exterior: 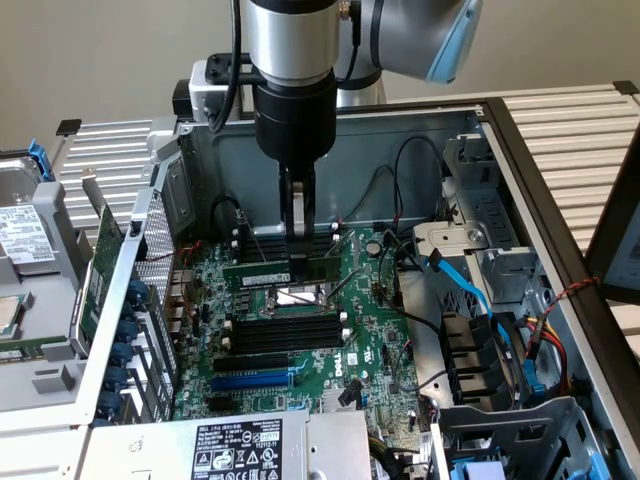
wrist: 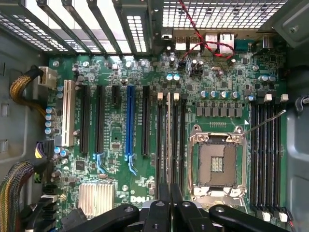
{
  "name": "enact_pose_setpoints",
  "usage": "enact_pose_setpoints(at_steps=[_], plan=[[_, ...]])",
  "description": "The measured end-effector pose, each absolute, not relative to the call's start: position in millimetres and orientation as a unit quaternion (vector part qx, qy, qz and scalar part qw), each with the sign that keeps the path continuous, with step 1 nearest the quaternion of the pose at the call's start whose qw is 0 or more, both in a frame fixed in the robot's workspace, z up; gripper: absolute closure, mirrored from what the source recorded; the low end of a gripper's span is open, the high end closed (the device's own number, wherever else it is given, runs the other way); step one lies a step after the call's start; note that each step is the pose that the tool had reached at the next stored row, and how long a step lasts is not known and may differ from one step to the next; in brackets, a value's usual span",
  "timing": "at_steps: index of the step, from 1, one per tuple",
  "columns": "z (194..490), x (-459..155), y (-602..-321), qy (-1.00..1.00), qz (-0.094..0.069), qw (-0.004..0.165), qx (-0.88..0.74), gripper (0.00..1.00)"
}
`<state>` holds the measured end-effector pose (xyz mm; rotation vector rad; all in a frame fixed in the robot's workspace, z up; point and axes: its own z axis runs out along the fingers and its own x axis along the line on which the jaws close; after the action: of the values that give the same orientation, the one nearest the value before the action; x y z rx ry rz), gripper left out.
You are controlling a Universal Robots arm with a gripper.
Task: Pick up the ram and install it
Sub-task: 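Insert the ram into the slot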
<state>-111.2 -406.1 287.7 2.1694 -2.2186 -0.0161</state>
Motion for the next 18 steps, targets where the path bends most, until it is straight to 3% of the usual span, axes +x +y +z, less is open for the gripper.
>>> enact_pose_setpoints(at_steps=[18], plan=[[266.4, -111.2, -409.9, -0.715, -0.005, 0.019, 0.698, 0.87]])
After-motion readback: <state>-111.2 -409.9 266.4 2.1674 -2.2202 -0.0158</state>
